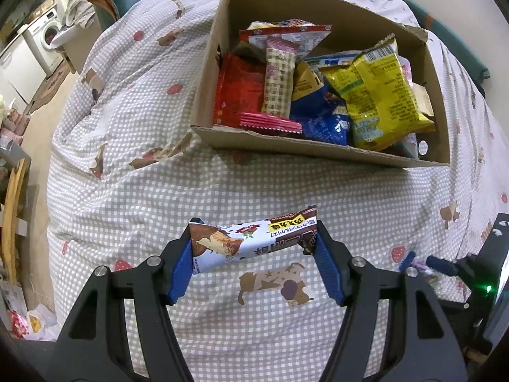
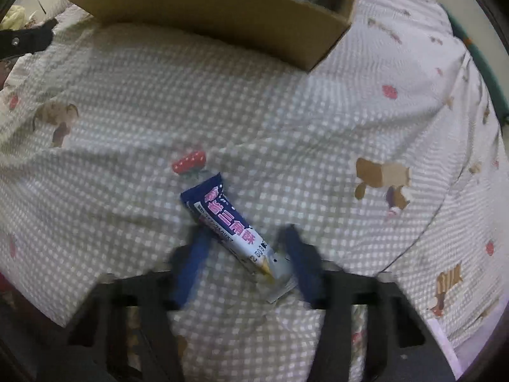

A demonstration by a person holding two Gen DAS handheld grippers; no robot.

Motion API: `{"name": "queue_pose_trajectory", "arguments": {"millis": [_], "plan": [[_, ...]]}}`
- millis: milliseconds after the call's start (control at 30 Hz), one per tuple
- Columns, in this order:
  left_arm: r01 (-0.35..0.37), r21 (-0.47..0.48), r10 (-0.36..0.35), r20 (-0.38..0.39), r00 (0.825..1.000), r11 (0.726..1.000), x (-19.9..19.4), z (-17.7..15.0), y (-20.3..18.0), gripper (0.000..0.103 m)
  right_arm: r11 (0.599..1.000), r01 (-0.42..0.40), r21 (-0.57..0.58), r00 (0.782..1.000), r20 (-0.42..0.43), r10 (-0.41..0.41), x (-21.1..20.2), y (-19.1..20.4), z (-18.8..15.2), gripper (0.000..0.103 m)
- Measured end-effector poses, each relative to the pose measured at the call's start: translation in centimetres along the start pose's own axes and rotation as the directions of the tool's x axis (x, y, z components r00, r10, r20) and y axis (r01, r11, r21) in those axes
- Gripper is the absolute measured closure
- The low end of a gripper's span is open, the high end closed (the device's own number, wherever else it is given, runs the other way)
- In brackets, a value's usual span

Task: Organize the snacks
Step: 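Lift both held snacks and carry them over the box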

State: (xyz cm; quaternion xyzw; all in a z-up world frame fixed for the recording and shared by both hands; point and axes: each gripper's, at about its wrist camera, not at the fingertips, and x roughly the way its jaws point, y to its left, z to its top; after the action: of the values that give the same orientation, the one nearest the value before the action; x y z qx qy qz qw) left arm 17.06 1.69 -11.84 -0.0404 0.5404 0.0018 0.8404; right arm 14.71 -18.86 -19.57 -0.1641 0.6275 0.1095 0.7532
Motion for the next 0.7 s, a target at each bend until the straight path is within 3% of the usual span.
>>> {"name": "queue_pose_trajectory", "arguments": {"millis": [67,167,267,333,533,633,700], "plan": [[0.0,-0.005,0.0,0.003,1.0,1.0,0.0,0.1,0.2,0.039,0.999,-0.016,0.048,1.0,0.019,0.015,-0.5,-1.0,-0.1,0.079],[-0.006,-0.008,0.006,0.006,1.0,1.0,0.0,0.0,0.2,0.039,0.99,-0.058,0.129,0.996,0.071,0.049,-1.9,-3.0,-0.2,0.085],[-0.002,-0.005,0.002,0.013,1.0,1.0,-0.2,0.0,0.1,0.039,0.953,-0.187,0.237,0.975,0.162,0.151,-3.8,-5.3,-0.5,0.085],[0.005,0.005,-0.005,0.02,1.0,1.0,-0.3,-0.1,0.0,0.039,0.923,-0.265,0.279,0.948,0.251,0.196,-5.5,-6.7,-0.9,0.085],[-0.006,0.012,0.005,0.079,0.997,1.0,-1.6,0.3,-0.1,0.039,0.814,-0.485,0.319,0.824,0.478,0.304,-9.7,-9.1,-0.8,0.085],[-0.044,0.018,0.042,0.131,0.99,0.999,-2.5,0.7,0.1,0.039,0.795,-0.52,0.312,0.787,0.537,0.304,-11.0,-9.1,-0.6,0.085],[-0.057,0.012,0.054,0.166,0.985,0.998,-3.2,1.1,0.4,0.039,0.796,-0.524,0.302,0.776,0.556,0.3,-11.8,-8.9,0.9,0.085]]}}
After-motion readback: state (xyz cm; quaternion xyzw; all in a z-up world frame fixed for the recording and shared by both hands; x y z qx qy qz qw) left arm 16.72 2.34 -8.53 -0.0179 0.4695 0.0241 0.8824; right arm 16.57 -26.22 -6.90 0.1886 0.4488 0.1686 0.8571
